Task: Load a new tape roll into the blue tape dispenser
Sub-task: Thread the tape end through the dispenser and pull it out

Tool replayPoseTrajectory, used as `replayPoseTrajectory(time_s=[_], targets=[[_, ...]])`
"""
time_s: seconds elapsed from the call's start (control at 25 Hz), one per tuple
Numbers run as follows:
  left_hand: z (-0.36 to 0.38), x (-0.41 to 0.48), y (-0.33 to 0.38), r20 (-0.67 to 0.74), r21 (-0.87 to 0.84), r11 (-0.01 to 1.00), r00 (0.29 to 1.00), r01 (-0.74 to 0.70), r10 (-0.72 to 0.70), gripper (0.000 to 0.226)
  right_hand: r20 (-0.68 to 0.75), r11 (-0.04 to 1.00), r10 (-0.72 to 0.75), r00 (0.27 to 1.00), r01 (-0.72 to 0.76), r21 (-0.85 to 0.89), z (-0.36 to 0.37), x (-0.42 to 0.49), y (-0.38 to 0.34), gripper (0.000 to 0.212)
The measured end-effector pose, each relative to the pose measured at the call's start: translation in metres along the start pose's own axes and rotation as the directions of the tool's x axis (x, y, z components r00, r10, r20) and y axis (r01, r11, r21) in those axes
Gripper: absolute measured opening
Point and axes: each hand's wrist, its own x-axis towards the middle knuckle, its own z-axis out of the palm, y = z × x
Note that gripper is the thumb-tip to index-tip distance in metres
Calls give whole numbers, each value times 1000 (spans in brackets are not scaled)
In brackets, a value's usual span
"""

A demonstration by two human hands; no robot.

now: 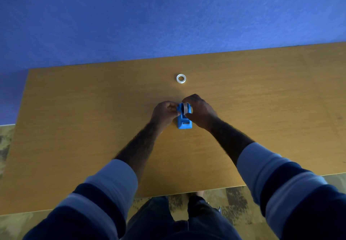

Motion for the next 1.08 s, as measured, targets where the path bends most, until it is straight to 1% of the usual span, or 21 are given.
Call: replayPoseTrajectory(time_s=[0.32,0.8,1.08], targets=[[0,-1,-1,-20,20,999,999,-31,32,40,10,999,5,1000,-6,39,3,-2,0,44],[3,-1,-3,-22,56,997,998,-54,55,44,-16,998,30,999,-29,64,5,-6,2,47],[7,-1,-2,-81,80,992,991,-101,107,37,-23,999,6,1000,-4,51,4,-6,0,43]])
